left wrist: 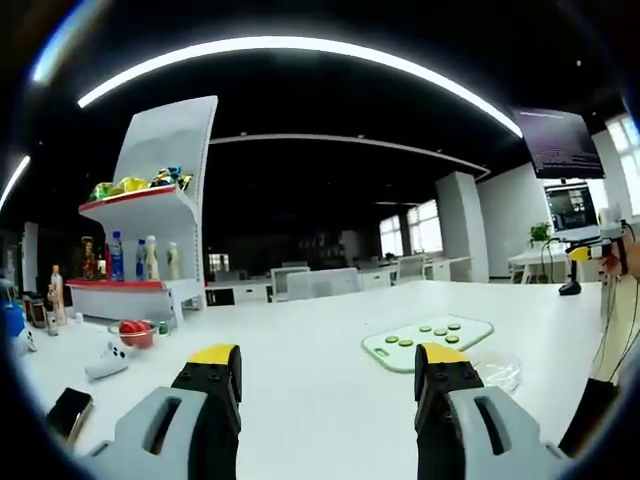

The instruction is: Open the petri dish lid, add cucumber slices into the petri dish, and close the lid

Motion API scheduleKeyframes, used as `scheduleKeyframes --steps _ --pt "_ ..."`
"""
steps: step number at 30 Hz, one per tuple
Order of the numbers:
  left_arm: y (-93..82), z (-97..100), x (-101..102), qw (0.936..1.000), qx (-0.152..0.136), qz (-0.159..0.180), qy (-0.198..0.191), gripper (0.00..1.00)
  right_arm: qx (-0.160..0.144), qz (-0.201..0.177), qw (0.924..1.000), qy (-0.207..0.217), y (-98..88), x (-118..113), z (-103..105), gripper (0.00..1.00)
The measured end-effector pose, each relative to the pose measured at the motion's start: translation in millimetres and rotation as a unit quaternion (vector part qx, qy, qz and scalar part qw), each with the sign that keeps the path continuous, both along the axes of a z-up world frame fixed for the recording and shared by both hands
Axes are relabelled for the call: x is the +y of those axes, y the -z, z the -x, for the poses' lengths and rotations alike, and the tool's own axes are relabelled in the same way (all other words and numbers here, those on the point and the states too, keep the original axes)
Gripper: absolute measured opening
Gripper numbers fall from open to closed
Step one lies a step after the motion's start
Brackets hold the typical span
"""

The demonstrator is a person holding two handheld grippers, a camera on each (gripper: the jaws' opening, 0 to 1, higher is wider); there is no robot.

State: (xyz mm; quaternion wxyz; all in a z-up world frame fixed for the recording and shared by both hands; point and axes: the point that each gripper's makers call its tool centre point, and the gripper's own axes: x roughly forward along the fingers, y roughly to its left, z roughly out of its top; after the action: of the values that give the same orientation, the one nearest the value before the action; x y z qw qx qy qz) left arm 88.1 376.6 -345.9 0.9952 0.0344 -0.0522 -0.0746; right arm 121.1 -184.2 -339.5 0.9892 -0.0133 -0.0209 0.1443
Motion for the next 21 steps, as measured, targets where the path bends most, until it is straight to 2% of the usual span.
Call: scheduleKeyframes --steps 21 --pt "3.2 3.0 -14.2 0.9997 0.006 -0.012 0.021 0.7 -0.015 -0.012 0.9997 -0.017 -7.6 3.5 5.3 0.68"
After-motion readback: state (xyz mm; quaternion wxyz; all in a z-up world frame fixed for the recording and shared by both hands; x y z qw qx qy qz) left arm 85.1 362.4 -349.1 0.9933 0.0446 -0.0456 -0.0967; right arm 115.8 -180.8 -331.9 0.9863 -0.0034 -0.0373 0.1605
